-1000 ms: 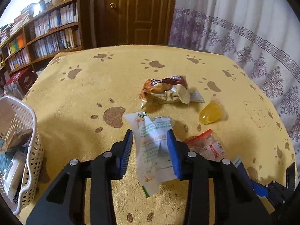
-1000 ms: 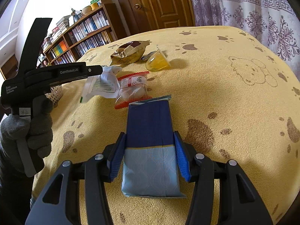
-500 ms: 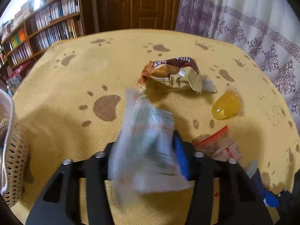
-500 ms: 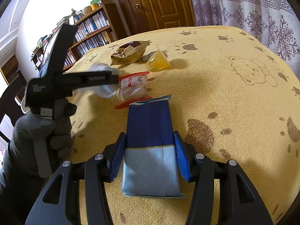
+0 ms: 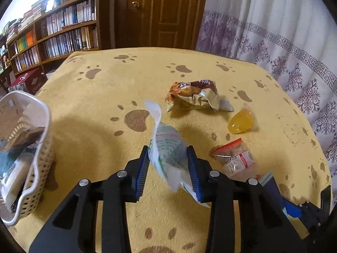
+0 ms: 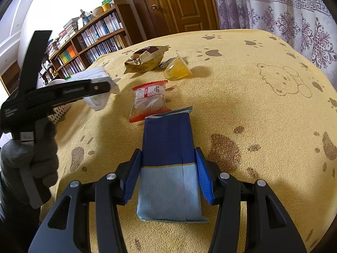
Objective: Organize snacks
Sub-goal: 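Carry the white-green bag to the basket and release it with the left tool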
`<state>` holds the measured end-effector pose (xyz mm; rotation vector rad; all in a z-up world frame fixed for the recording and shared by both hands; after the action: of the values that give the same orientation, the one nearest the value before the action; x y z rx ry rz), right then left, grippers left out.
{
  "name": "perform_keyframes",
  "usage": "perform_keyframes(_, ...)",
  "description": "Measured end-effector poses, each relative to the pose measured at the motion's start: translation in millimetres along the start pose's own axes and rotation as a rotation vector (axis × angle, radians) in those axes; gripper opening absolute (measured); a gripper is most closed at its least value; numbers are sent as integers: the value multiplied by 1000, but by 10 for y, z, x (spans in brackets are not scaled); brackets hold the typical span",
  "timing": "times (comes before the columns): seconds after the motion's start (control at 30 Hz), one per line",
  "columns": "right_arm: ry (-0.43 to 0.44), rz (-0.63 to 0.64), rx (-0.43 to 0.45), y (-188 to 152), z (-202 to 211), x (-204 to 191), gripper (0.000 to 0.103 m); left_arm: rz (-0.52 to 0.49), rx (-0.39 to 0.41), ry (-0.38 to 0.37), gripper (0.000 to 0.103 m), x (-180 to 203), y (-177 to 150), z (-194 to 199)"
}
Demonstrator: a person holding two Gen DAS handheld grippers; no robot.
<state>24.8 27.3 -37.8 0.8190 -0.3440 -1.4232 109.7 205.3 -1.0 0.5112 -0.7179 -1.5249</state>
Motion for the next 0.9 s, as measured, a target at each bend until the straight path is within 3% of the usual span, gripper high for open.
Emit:
perform_keyframes(0.17,0,0,0,-1,6,5,51,4,52,16,35,-92,44,278)
perform_keyframes(0.27,0,0,0,-2,6,4,51,18,99,29,25,-181,120,477)
perform_keyframes(0.53,-6,4,-1,1,0,-10,51,62,181,53,25,-482,269,891)
perform_keyframes(0.57,-6,5,0,0,7,-7,51,64,174,51,30,-490,253,886)
perform_keyframes(0.67,-6,5,0,0,9,-7,51,68,142,68,63,-492,164,812)
perform_keyframes(0.8,-6,5,0,0,9,-8,51,16,104,61,72,-396,-6,686)
perform_keyframes(0.9,-5,4,0,0,9,-9,51,-35,81,88,73,-347,-145,582)
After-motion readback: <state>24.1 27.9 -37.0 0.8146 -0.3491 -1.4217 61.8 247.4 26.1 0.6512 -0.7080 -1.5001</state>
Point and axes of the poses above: each gripper's, at about its wrist camera, not at the fingertips, and z roughly against the way its jaws point, x to its right, y to its top, the point moved 6 cm from there along -z, roughly the way its jaws point, and after that the axes turned 1 degree about z, right-handed, at the moved point
